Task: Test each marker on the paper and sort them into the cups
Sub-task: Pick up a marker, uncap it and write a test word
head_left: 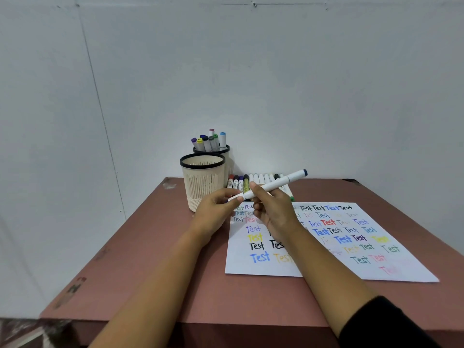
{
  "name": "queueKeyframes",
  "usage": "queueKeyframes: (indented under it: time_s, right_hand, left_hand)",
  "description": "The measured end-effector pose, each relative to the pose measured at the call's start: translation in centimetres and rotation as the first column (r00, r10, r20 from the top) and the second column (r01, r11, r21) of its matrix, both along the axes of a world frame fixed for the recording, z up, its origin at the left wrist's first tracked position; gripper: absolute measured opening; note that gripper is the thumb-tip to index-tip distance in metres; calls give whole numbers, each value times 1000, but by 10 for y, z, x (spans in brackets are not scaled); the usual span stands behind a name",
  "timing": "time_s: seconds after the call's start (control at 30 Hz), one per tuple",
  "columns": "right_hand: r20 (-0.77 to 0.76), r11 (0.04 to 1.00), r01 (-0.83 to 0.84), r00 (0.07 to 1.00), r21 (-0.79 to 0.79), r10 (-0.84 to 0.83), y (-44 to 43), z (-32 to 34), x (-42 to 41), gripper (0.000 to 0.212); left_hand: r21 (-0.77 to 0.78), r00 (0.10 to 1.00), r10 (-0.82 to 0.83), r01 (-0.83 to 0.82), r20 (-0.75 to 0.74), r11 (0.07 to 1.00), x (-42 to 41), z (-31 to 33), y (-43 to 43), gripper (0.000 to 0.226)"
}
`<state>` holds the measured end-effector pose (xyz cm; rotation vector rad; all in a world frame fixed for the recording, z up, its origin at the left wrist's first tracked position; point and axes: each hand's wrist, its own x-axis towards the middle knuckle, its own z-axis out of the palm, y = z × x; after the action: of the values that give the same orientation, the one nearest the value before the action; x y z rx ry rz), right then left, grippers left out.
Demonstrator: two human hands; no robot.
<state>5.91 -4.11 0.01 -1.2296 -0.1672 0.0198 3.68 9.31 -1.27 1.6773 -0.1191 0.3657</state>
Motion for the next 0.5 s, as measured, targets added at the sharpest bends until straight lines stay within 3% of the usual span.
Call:
queueKeyframes:
  time_s: [0.23,0.5]
  right_hand:
    - [2,998,-62,998,13,62,0,3,-2,14]
    - [-3,992,-124,992,30,124,2,1,-3,15]
  left_hand:
    - [11,1000,-15,15,-3,1000,-4,4,-4,11]
    - [35,1000,-18,17,22,999,-5,2,-8,40]
